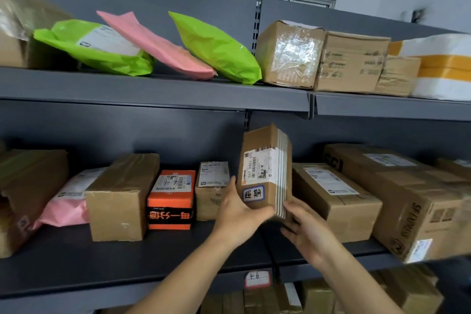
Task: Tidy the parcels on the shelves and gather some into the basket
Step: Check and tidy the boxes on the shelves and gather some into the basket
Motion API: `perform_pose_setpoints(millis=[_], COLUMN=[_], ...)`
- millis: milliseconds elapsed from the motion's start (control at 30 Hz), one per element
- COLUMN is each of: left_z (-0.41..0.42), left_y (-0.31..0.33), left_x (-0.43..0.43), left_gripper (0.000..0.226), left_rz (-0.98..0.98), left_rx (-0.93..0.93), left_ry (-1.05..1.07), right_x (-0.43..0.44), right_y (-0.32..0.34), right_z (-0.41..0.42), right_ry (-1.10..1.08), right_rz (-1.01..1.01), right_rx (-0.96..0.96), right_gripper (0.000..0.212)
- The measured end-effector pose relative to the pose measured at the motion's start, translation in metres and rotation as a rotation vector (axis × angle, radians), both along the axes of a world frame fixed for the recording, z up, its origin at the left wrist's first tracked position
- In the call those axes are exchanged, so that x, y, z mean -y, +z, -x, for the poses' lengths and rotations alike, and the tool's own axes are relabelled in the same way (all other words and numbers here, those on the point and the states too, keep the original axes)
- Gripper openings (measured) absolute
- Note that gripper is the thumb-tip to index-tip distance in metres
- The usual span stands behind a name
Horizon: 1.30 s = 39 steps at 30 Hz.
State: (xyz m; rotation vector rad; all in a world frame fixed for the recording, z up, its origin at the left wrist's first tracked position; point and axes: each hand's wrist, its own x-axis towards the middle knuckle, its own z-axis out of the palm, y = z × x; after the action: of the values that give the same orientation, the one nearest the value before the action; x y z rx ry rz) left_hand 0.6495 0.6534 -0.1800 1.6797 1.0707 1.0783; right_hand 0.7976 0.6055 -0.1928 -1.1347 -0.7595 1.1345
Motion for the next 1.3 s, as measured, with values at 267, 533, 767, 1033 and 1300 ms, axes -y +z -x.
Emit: perform_pose_setpoints(millis=[267, 533, 767, 1033, 1300], left_z=[0.007, 0.017, 0.054, 0.13, 0.137], left_y=[-0.005, -0.001, 0.011, 0.01, -0.021], left_x=[0.01, 0.019, 0.036, 0.051, 0.094], left_gripper=[0.094, 0.077, 0.098, 0.111, 0.115], left_rz=[-0.134, -0.228, -0.286, -0.313, -0.362], left_rx=[-0.164, -0.215, -0.287, -0.409, -0.506], left_ry=[0.082, 0.092, -0.016, -0.246, -0.574], right_x=[-0.002, 0.002, 0.029, 0.095, 0.201], right_y=[0.018, 0.021, 0.023, 0.036, 0.009], right_z=[0.0, 0.002, -0.007, 0.018, 0.056], right_ry=[-0.043, 0.023, -0.062, -0.265, -0.217], right_rz=[-0.145, -0.215, -0.182, -0.111, -0.017], right_rx=[0.272, 0.33, 0.428, 0.86, 1.256], right_gripper=[0.072, 0.067, 0.08, 0.105, 0.117])
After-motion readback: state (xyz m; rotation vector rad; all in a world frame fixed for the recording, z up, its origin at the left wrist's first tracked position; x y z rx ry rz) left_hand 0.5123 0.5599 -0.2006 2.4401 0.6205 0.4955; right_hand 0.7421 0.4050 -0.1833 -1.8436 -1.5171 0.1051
